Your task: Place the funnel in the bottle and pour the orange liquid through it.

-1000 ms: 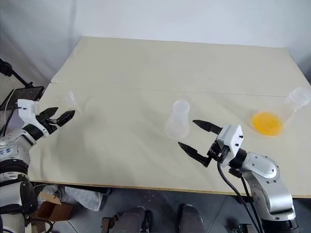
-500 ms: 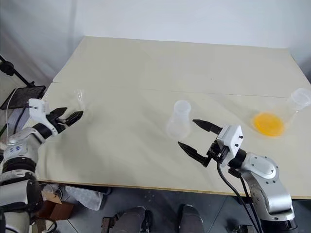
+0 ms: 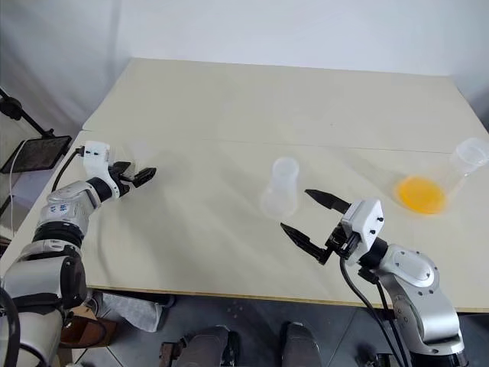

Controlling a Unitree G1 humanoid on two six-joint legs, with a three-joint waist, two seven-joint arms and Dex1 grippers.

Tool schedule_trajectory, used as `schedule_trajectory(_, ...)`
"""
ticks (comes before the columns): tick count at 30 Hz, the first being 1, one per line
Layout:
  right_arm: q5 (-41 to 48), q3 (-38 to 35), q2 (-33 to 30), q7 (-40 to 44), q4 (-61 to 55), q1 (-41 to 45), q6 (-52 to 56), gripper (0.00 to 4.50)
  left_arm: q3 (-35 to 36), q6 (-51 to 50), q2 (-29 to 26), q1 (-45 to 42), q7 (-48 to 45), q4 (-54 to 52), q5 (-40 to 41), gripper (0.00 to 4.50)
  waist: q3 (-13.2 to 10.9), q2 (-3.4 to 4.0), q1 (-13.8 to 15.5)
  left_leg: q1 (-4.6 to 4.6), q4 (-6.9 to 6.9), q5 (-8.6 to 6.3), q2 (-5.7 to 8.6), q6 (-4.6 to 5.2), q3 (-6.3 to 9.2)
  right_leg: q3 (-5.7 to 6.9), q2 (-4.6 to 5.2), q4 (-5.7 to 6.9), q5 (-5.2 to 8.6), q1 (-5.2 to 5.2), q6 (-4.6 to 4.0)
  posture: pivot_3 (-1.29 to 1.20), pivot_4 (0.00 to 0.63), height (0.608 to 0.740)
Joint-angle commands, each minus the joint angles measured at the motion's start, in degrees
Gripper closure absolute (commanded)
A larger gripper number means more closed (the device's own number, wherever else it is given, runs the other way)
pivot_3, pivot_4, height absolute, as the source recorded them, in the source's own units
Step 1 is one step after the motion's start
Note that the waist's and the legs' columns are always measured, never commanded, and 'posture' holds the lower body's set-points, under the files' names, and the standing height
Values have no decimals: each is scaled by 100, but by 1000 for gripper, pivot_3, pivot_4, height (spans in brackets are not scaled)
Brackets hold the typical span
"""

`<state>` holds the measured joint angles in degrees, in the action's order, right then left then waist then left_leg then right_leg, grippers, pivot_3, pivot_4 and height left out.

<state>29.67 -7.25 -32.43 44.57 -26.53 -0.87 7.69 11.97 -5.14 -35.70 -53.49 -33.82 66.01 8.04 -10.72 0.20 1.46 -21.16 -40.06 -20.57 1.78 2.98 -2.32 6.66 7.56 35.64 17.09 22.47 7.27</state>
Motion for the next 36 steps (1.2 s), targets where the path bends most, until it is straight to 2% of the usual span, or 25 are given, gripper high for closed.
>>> schedule_trajectory(1, 19, -159, 37, -92, -254, -27, -112, 0, -123, -183, 30, -71, -142, 123, -124, 1125, 0, 0, 1, 0, 0, 0, 0, 0, 0, 0, 0, 0, 0, 0, 0, 0, 150, 740)
schedule_trajectory(11, -41, -94, 89, -155, -201, 14, -184, 0, -384, -135, -113, -54, -813, 57, -362, 4216, 0, 0, 6, 0, 0, 0, 5, 1, 4, 0, 2, 0, -1, -1, 1, 0, 150, 740)
schedule_trajectory(12, -49, -84, 98, -162, -197, 30, -184, 0, -378, -76, -132, -44, -901, 40, -355, 4384, 0, 0, 5, 0, 0, 0, 5, 1, 3, 0, 2, 0, -1, -1, 1, 0, 150, 740)
schedule_trajectory(16, -49, -103, 108, -146, -197, 37, -181, 0, -351, 112, -196, -20, -1185, -8, -308, 4389, 0, 0, 4, -1, 0, 1, 5, 1, 3, 1, 2, 0, -1, -1, 1, 0, 150, 740)
schedule_trajectory(20, 16, -204, 13, -109, -278, -21, -115, 0, -357, 579, -285, 99, -2040, -272, -195, 4389, 0, 0, -14, -2, 1, 1, 4, 1, 2, 2, 2, 0, -1, 2, 1, 0, 150, 740)
schedule_trajectory(26, 431, -764, -380, 99, -598, -419, 132, 0, -549, 989, -702, 600, -3996, -1433, 27, 4389, -1, -1, -21, -11, 2, 0, 3, 1, 1, 3, 0, -4, -1, 7, 1, 0, 150, 740)
schedule_trajectory(31, 803, -1312, -683, 439, -976, -1325, 350, 0, -951, 1322, -1319, 1123, -5392, -2407, -10, 4389, -1, -1, -8, -8, 3, 0, 0, 1, 3, 2, 0, -6, -1, 4, 1, 0, 150, 740)
schedule_trajectory(36, 802, -1170, -637, 317, -1097, -1305, 406, 0, -1247, 1644, -1339, 1283, -5405, -2452, -178, 4389, -1, -1, -4, -3, -2, 6, 3, 13, -4, -9, 7, -12, -1, -6, 2, 0, 150, 740)
